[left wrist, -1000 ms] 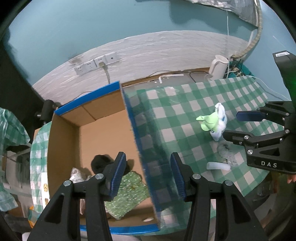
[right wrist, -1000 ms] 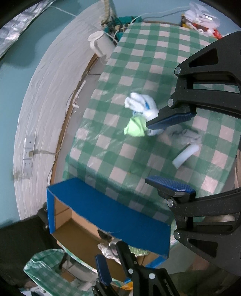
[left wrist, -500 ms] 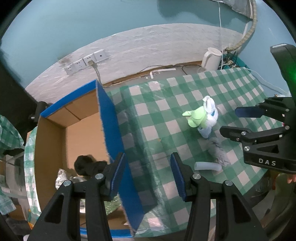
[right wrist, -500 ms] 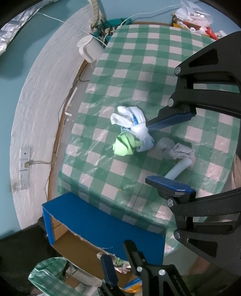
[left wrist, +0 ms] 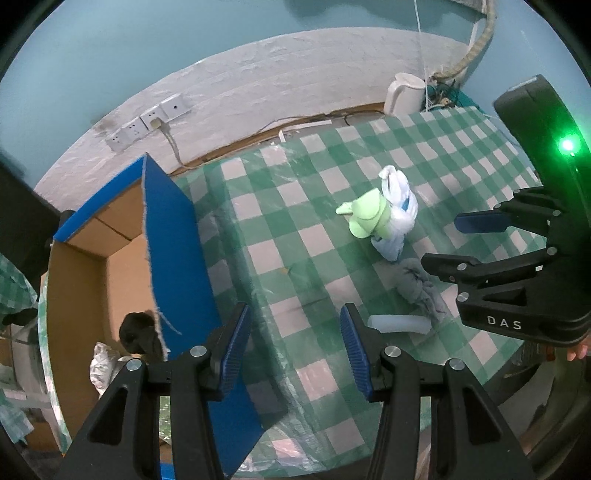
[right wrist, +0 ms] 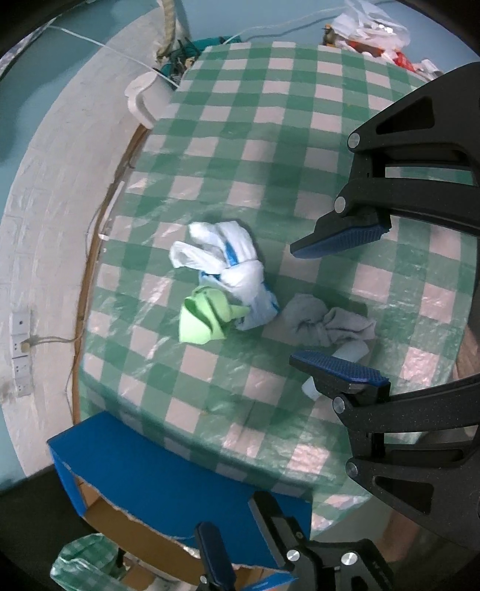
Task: Organize soft objects
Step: 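Move both tools back over the table toward the grey sock and foam tube, then grasp the grey knotted sock with the right tool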
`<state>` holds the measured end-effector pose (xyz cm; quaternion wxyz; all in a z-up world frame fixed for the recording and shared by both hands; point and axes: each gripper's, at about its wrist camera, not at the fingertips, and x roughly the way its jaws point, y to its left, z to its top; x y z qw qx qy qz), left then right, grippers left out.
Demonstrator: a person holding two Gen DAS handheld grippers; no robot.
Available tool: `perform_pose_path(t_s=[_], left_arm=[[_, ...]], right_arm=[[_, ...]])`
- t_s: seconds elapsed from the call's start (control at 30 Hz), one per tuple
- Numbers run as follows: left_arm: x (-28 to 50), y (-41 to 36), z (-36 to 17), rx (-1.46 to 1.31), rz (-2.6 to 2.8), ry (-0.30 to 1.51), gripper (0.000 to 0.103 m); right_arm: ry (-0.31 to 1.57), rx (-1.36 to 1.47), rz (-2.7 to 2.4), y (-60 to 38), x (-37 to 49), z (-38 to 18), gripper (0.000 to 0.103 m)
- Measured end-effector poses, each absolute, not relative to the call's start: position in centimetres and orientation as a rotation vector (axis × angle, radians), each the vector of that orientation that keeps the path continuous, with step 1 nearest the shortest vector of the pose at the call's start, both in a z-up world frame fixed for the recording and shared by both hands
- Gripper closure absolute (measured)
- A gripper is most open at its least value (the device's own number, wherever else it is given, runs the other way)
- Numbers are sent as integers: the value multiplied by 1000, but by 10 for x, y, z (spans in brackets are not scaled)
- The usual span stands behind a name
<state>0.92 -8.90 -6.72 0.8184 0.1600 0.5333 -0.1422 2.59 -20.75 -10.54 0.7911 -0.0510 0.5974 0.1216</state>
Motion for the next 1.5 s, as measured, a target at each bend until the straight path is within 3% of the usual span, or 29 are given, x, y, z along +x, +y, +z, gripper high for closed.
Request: perform_pose_path(t_s=[1.3, 1.4, 1.5], left_arm=[[17, -109, -129, 431, -356, 1241, 52], [18, -108, -130, 415, -369, 1251, 52], [19, -109, -131, 419, -376, 1248, 49]], right_arm=[[1439, -104, 284, -183, 40, -176, 51], [1456, -112, 287, -181, 41, -180, 62], [1458, -108, 293, -186, 42, -185, 64]])
